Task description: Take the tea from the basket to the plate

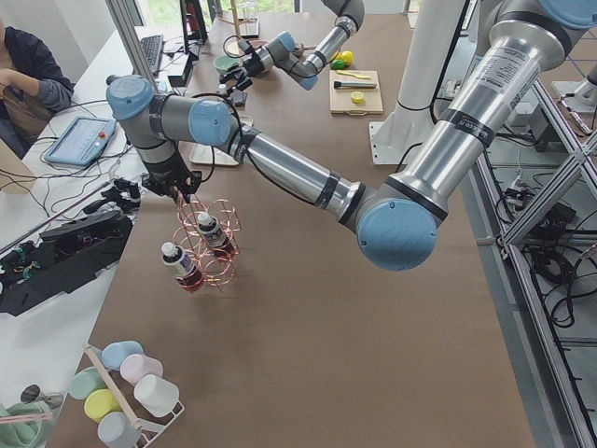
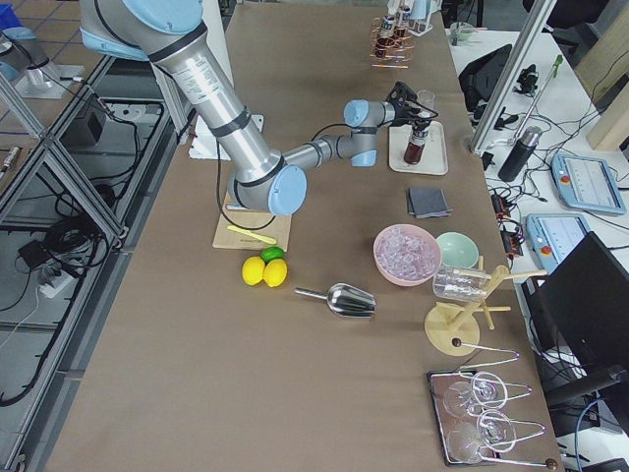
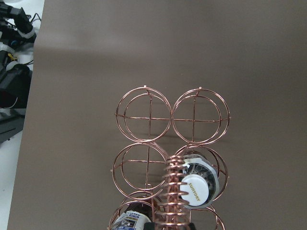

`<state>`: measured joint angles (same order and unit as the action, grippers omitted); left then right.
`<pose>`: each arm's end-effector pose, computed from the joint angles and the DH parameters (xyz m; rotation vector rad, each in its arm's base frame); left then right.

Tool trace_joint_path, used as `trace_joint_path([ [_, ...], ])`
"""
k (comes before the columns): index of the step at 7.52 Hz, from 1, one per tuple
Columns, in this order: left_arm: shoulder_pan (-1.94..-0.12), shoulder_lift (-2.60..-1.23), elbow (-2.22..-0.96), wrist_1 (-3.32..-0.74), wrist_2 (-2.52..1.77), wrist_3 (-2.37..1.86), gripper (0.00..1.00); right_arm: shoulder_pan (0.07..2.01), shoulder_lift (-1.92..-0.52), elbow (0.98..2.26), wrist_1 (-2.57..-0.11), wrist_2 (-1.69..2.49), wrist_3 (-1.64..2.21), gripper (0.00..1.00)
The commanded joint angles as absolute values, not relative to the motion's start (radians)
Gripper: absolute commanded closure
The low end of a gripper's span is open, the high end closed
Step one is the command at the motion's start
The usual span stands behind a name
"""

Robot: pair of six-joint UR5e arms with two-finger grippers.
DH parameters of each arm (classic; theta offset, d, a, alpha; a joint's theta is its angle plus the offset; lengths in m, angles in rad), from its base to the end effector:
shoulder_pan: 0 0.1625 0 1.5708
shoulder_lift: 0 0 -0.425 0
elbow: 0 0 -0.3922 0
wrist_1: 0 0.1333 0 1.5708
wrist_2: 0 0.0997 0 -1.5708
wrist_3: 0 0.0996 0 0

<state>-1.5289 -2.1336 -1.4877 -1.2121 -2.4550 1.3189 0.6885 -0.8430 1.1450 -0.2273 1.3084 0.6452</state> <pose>-0.0277 -0.6830 0.3916 0.6686 0.6954 1.3168 -0.4747 -0.5967 0.2566 1.3160 -0.9837 0.0347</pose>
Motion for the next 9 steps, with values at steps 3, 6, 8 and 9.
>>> trace_joint_path([
  [3,-1.572,-2.135,-1.301,-1.342,-2.442,1.348,1.00,0.732,-0.871,1.336,-0.428,1.362,0.589,0.00],
  [6,-1.565,-2.134,-1.266,-1.446,-2.424,1.348,1.00,0.758,-1.100,1.844,-0.900,1.463,0.731,0.00],
  [8,-1.559,-2.128,-1.272,-1.498,-2.418,1.348,1.00,0.947,-1.245,1.959,-1.210,1.817,0.795,0.00],
  [9,-1.552,-2.120,-1.273,-1.520,-2.413,1.348,1.00,1.080,-1.279,1.941,-1.393,2.039,0.779,0.00],
])
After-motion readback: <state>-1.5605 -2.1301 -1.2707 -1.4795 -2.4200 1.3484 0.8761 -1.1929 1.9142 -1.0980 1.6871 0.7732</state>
